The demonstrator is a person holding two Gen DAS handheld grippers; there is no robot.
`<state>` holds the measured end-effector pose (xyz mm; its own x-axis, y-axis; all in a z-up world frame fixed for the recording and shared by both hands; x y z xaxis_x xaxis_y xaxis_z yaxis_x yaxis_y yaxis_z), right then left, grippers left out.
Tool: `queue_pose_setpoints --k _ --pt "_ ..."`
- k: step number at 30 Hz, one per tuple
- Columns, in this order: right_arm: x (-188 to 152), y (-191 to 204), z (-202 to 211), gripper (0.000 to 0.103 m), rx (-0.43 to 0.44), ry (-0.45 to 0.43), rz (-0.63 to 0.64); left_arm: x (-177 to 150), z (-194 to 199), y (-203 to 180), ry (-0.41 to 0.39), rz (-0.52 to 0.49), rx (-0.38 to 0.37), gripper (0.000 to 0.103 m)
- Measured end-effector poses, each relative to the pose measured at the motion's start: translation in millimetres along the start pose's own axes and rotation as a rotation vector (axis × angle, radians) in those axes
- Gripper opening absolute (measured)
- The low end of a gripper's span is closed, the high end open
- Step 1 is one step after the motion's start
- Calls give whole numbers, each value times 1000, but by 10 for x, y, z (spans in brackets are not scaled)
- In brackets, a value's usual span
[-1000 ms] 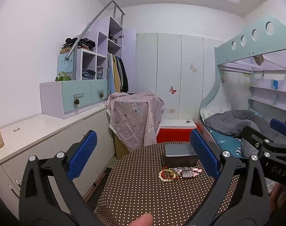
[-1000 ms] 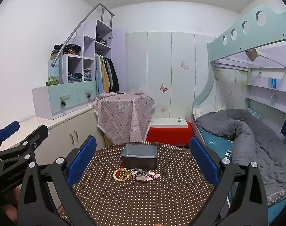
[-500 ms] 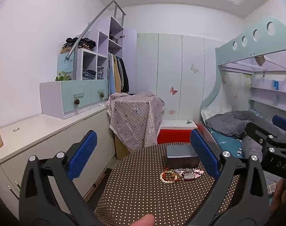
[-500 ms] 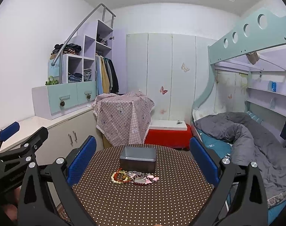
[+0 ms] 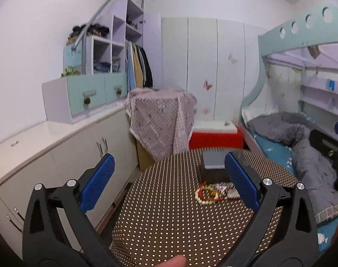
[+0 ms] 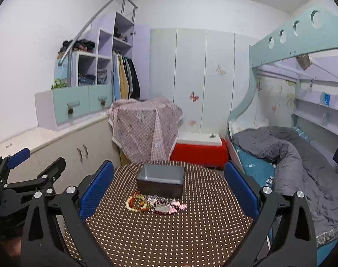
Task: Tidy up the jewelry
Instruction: 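Grasp the red string bracelet with the right tool while the left tool grasps the pearl bracelet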
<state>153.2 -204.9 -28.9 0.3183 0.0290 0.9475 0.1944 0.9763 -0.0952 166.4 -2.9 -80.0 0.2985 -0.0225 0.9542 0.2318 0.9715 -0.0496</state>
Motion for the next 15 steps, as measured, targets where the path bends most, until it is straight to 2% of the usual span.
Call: queue_pose_setpoints --k 8,15 --pt "-638 -107 -728 96 -21 193 8 -665 -838 75 215 13 -9 97" --pt "-1090 -135 -1137 96 -15 346 11 -1127 -1462 106 391 29 -30 97"
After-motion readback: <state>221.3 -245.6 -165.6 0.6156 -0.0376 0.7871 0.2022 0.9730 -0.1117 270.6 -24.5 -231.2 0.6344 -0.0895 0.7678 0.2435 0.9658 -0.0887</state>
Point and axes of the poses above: each gripper's, at about its wrist camera, not at the fingertips, and z roughly against the way its jaws point, y to its left, x to its top, the point moved 10 cm from there along -z, roughly the way its jaws point, and after that the axes turned 15 degrees about -x, right-handed, at the moved point
